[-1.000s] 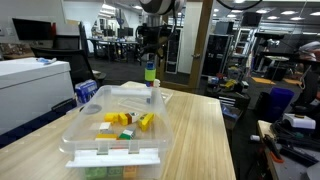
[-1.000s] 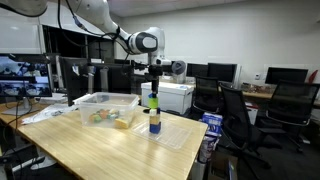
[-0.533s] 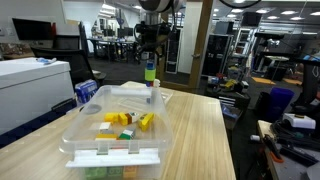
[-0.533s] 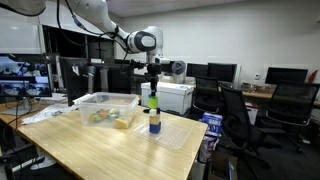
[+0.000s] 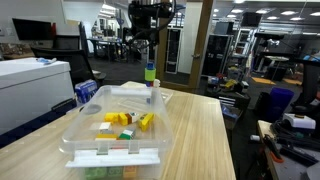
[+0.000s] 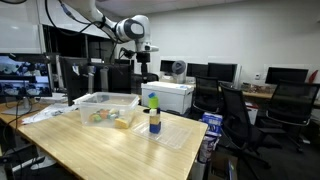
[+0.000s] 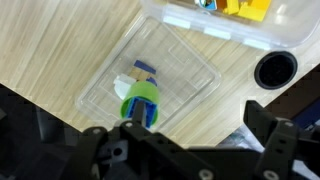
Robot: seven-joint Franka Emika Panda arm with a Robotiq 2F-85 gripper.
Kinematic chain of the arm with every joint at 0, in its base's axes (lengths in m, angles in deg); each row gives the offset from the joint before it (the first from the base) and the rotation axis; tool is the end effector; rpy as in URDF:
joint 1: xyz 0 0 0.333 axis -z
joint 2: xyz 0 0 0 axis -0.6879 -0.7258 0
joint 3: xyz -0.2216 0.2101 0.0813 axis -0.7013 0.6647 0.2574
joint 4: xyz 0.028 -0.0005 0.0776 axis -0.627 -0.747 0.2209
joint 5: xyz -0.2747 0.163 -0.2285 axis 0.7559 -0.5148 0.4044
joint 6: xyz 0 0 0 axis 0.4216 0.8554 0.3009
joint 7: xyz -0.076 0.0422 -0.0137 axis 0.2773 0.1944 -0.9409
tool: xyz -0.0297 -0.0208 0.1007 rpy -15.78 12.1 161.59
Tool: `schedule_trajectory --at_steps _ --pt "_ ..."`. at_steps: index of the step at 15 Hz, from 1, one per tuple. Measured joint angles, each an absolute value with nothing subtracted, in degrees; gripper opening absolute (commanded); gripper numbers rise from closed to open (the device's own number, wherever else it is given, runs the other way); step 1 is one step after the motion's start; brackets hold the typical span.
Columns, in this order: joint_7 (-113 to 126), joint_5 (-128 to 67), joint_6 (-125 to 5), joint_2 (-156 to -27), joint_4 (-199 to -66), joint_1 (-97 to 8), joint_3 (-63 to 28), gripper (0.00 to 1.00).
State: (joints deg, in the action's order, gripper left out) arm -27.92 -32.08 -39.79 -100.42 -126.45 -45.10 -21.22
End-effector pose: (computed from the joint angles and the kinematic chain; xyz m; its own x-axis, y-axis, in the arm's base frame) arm 0.6853 -0.0636 0.4149 0.7182 -0.6913 0.0795 -0.6951 -0.7181 0.0356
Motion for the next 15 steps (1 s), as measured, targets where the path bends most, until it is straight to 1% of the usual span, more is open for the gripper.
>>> schedule_trajectory --at_steps 3,8,12,15 --pt "-25.18 -29.73 -40.12 -98.35 -132.21 -47.95 -18.57 1.0" --pt "-23.77 -22.84 -45.24 -94.62 -145.55 -54.27 -14.55 1.0" --pt "-16.81 -21.14 -49.35 -90.95 -153.06 -55.51 -11.93 1.0" --pt "-11.36 -21.14 -50.59 -88.63 -155.76 -55.48 -11.13 1.0"
